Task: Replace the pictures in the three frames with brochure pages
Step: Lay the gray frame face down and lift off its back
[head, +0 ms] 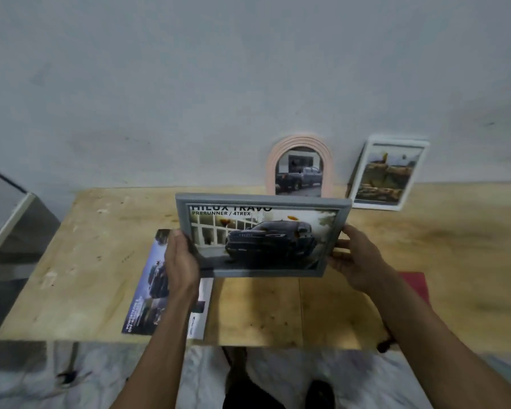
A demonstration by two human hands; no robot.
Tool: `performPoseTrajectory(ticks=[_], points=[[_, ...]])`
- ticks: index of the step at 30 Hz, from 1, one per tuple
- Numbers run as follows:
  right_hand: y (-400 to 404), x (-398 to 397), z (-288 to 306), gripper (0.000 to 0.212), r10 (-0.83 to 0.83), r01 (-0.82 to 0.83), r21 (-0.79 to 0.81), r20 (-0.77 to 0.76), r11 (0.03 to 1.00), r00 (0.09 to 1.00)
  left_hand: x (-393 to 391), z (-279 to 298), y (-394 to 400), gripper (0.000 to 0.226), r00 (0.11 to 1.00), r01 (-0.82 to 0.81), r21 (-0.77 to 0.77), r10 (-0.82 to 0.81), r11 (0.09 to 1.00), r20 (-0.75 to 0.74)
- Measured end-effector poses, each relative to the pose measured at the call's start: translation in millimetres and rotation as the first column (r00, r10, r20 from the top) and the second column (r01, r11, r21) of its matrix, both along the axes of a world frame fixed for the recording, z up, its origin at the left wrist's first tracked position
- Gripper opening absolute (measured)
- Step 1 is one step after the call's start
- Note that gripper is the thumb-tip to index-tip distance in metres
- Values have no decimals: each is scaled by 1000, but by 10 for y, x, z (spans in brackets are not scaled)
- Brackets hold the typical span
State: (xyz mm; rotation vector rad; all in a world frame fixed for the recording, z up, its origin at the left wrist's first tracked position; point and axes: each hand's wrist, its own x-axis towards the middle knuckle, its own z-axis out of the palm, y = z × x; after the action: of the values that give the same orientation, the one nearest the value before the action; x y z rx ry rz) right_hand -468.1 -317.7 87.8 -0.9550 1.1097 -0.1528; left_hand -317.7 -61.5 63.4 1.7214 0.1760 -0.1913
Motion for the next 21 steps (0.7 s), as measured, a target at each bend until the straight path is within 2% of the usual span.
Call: performPoseTrajectory(ticks=[2, 3, 5, 8, 10, 12, 14, 16, 21], points=[[-107, -335, 9, 26, -42, 41, 30, 28, 999, 999, -335, 33, -128, 66, 997, -33, 55, 37, 998, -68], [-155, -468, 21, 27, -59, 57, 43, 49, 997, 997, -467, 52, -181, 64, 995, -47, 18, 49, 999, -86], [-236, -681, 42, 23, -84, 77, 60, 107, 995, 991, -663, 98, -272, 50, 980, -95, -113, 74, 989, -183], [-323, -893, -67, 14, -125, 115, 68, 175, 991, 977, -803, 97, -237, 40, 936, -123, -320, 3, 939, -352], [-349, -992, -153, 9, -134, 118, 87, 217, 989, 967, -836, 72, -112, 34, 906, -108, -387, -70, 916, -418], [-353, -1058, -179, 10, -86, 62, 115, 216, 991, 973, -806, 25, -1, 10, 871, -105, -427, -124, 898, -475], [-331, -1123, -175, 21, -12, -12, 116, 207, 993, 978, -798, -22, 105, 19, 853, -47, -405, -174, 913, -491], [-311, -1158, -221, 28, 30, -44, 76, 171, 996, 985, -779, -140, 163, 26, 842, 37, -305, -194, 952, -503], [-261, -1124, -639, 31, 52, -73, -182, -121, 981, 991, -716, -439, 106, 43, 863, 95, -128, -146, 987, -483]])
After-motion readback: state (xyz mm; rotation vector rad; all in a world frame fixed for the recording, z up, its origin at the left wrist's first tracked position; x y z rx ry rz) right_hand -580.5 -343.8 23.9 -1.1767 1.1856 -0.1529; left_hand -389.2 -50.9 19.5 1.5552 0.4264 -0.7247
